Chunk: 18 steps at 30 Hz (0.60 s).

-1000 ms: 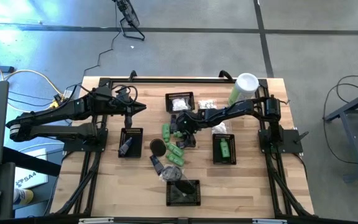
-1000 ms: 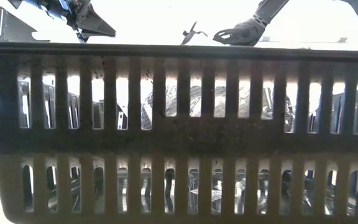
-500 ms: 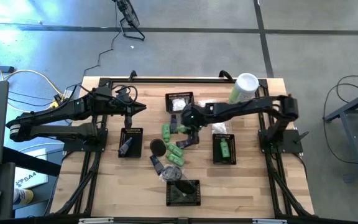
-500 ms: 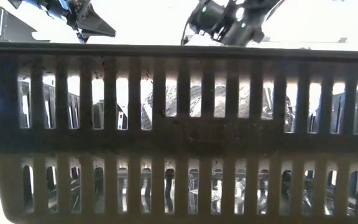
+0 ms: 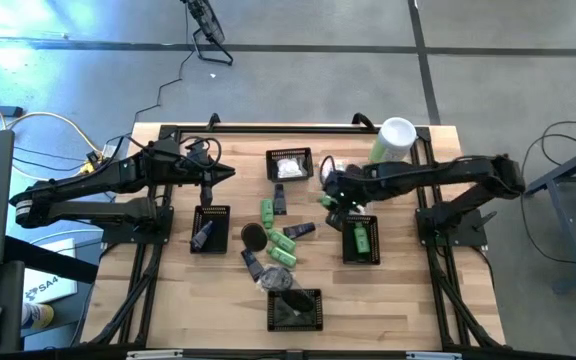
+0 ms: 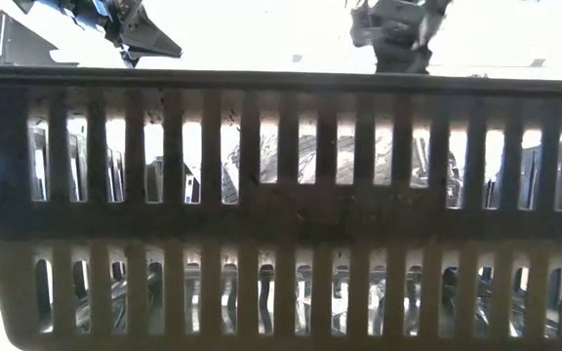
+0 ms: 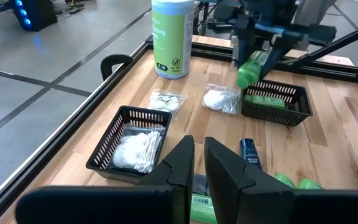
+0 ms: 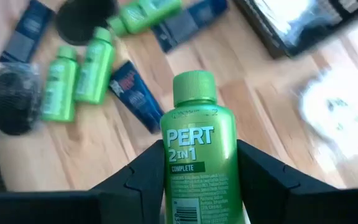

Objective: Pick & Place Travel size toiletries
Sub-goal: Put the green bottle into the middle right black bin

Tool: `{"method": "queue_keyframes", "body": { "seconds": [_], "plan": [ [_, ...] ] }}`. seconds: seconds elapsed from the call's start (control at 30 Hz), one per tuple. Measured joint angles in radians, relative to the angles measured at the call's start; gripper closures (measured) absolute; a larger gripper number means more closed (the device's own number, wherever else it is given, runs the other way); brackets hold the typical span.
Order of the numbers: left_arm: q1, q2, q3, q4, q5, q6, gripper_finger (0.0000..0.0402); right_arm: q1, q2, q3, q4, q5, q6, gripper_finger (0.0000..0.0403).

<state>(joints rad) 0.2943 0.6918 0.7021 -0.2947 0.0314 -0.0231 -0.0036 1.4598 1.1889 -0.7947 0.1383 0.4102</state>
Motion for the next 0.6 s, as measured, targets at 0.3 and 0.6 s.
{"method": "queue_keyframes", "body": {
  "seconds": [0.3, 0.6],
  "plan": [
    [0.0, 0.0, 0.0, 0.0, 0.0, 0.0, 0.0368, 0.132, -0.057, -0.15, 0.007, 0.132, 0.246, 0.0237],
    [0.0, 0.0, 0.0, 0.0, 0.0, 0.0, 0.0368, 0.238, -0.057, -0.334, 0.106, 0.133, 0.515, 0.0241]
  ]
}}
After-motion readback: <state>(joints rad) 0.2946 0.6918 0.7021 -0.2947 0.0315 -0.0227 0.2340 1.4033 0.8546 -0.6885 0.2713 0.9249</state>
